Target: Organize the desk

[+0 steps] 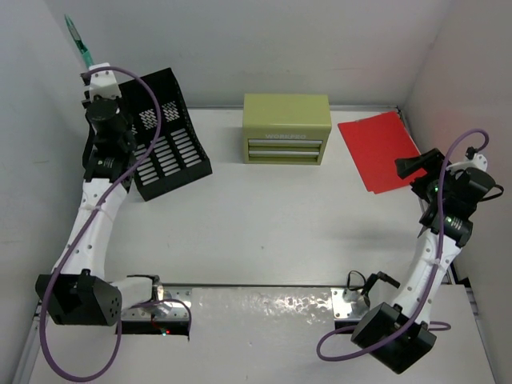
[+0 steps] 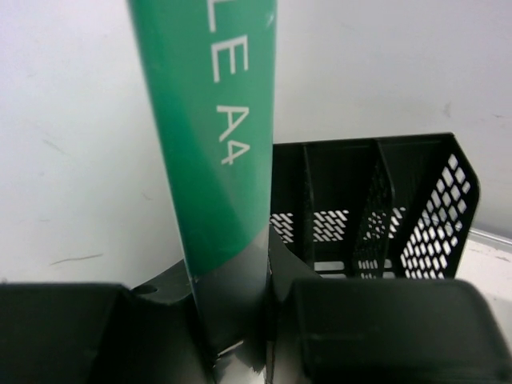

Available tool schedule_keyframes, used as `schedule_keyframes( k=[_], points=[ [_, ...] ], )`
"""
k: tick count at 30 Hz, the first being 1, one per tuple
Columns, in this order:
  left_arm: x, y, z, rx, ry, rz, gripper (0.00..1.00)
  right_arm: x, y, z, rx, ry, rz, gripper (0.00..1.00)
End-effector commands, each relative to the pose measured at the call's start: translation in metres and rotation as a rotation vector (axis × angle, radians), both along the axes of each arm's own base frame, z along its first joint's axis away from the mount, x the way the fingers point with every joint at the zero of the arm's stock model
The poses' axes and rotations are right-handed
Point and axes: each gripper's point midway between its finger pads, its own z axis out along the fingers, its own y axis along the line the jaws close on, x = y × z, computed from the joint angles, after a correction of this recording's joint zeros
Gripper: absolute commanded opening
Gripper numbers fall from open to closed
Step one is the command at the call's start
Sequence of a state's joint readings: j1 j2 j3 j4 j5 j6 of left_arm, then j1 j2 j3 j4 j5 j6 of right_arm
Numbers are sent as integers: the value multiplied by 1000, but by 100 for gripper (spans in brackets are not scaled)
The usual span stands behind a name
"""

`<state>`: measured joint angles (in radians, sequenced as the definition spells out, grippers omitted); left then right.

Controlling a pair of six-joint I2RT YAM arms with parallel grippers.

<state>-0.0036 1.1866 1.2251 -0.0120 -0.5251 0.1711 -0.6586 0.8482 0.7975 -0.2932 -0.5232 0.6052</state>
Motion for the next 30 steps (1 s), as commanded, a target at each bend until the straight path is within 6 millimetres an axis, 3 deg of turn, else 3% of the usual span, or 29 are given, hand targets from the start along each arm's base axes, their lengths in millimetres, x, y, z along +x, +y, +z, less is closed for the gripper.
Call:
schedule_keyframes(
  k=[1,6,14,24,30],
  points=[
    [4,-2,27,9,-144,-55,0,5,-5,22,-46,-50,-7,88],
    [13,3,5,21,-139,-52,0,7,-6,24,-51,-54,-7,89],
    [22,6,-14,29,-158,-66,0,6,-7,18,-57,-43,-11,89],
    [30,-4,-71,33,-163,-138,0,4,-11,18,-77,-32,-29,89],
    [33,-1,-89,34,-184,-134,0,1,-13,13,-85,-27,-52,89]
  ],
)
